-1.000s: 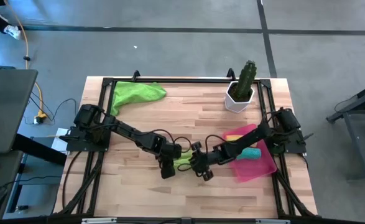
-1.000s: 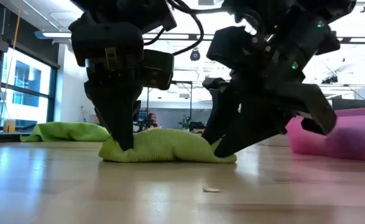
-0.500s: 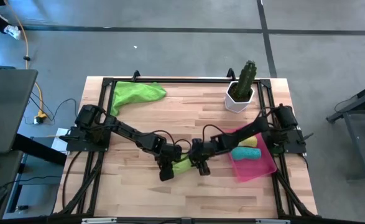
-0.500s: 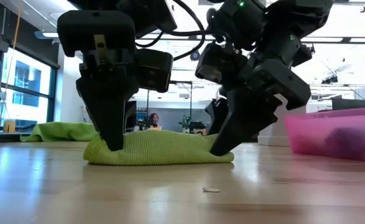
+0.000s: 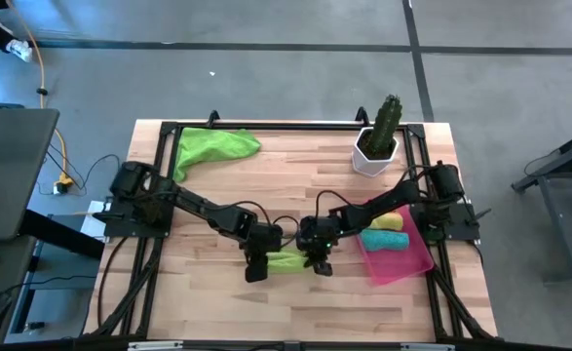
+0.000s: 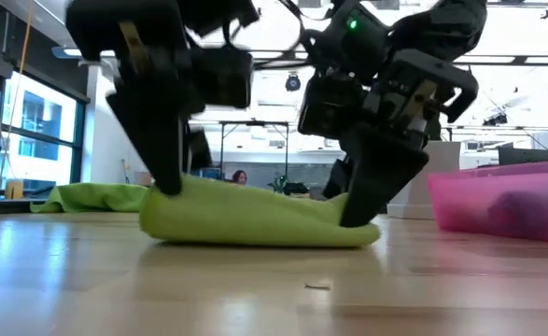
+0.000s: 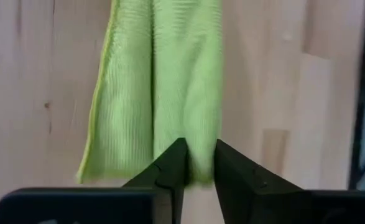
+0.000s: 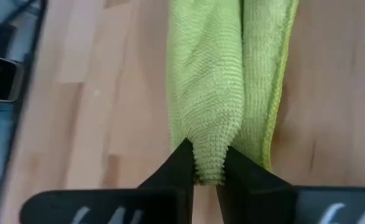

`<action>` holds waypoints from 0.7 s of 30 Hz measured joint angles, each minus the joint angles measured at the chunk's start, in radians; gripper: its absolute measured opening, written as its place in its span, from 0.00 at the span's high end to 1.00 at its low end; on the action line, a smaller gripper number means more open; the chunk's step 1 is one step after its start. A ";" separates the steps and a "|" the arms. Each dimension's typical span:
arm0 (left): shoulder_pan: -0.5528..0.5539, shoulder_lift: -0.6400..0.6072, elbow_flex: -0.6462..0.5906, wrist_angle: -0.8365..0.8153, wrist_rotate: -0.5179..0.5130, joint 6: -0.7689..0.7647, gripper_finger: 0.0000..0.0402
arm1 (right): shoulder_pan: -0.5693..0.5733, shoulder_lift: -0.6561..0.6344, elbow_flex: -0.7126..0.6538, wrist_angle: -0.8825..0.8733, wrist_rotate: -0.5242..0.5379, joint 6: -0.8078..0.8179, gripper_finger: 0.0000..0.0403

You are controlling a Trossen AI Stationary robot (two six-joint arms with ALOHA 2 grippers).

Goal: Roll microfiber towels into tight, uniform cylinder then place into a basket
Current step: Roll the bottom light green microfiber towel

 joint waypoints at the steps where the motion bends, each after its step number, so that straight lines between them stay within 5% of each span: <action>1: 0.000 -0.012 0.005 -0.014 -0.004 0.018 0.82 | -0.008 0.000 0.000 -0.001 -0.033 0.020 0.93; 7: -0.049 -0.082 0.021 -0.080 -0.123 0.079 0.76 | -0.048 0.000 -0.002 -0.036 -0.130 0.116 0.98; 21: -0.278 -0.040 0.023 0.133 -0.612 0.179 0.74 | -0.095 -0.001 -0.001 -0.054 -0.128 0.224 0.97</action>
